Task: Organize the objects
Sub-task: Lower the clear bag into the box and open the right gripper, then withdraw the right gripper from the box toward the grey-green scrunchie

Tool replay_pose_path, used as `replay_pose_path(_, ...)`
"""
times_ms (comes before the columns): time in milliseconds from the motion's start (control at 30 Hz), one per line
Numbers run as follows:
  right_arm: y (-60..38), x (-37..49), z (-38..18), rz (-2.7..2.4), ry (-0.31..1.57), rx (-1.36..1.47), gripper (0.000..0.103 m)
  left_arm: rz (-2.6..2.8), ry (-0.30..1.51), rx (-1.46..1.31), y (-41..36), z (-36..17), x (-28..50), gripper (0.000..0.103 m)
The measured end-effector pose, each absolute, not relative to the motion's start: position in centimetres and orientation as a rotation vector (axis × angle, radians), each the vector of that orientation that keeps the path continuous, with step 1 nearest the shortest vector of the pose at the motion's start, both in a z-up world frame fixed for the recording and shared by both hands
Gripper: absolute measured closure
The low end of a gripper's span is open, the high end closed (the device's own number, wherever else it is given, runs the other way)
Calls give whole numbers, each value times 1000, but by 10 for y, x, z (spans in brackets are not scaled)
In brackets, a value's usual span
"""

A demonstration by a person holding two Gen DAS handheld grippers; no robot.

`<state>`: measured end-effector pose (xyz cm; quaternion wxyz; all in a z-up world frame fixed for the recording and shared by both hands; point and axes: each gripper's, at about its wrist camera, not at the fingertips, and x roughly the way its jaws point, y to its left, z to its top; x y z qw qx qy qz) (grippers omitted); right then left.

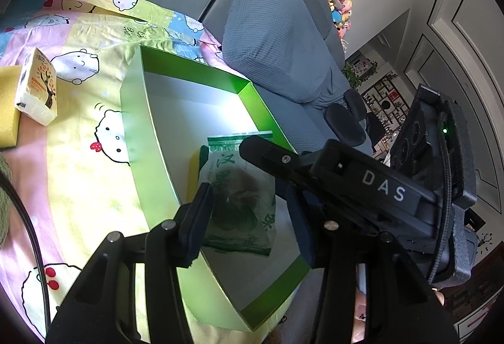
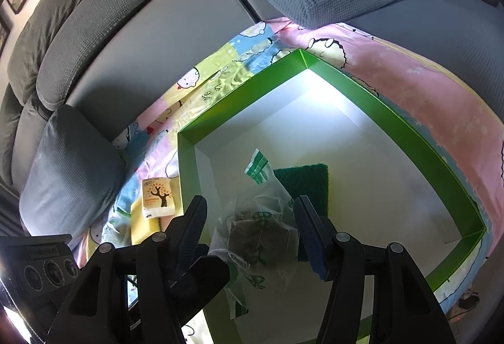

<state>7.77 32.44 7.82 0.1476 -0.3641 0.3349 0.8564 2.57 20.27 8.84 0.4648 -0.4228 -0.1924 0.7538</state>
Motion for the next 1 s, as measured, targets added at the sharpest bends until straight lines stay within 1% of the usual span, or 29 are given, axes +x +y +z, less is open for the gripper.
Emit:
replay_pose_path(233, 327, 87, 89, 2475, 986, -953, 43, 1868, -465, -998, 196, 100, 30, 51)
replay_pose_path(433, 330, 93, 97, 2457, 1001, -897, 43, 1886, -478, -967, 184, 113, 30, 40)
replay_pose_path(500, 328, 96, 103, 2465, 986, -853, 43, 1895, -488, -960, 178, 118, 29, 34)
replay_pose_path(567, 325, 99, 109, 2488, 970, -811, 43, 1910, -500, -953, 170, 122, 28, 32)
replay_pose_path(600, 324, 100, 112, 2498, 969, -797, 43, 1914, -500, -952, 168, 124, 28, 29)
replay_pose_path(700, 320, 100, 116, 2529, 981, -780, 43, 1949, -481, -946, 156, 128, 28, 27)
replay_pose_path(767, 316, 97, 117, 2552, 990, -790, 37, 1994, -472, -935, 147, 132, 29, 23)
replay_pose_path(833, 310, 93, 117, 2582, 1003, -793, 29, 2038, -467, -927, 136, 134, 27, 18)
replay_pose_path(900, 305, 91, 118, 2601, 1010, -795, 24, 2092, -459, -920, 124, 136, 25, 14)
replay_pose_path(933, 302, 89, 118, 2613, 1006, -805, 20, 2117, -455, -922, 119, 135, 23, 14)
replay_pose_path(1000, 295, 83, 118, 2637, 987, -829, 16, 2180, -444, -931, 106, 135, 20, 14)
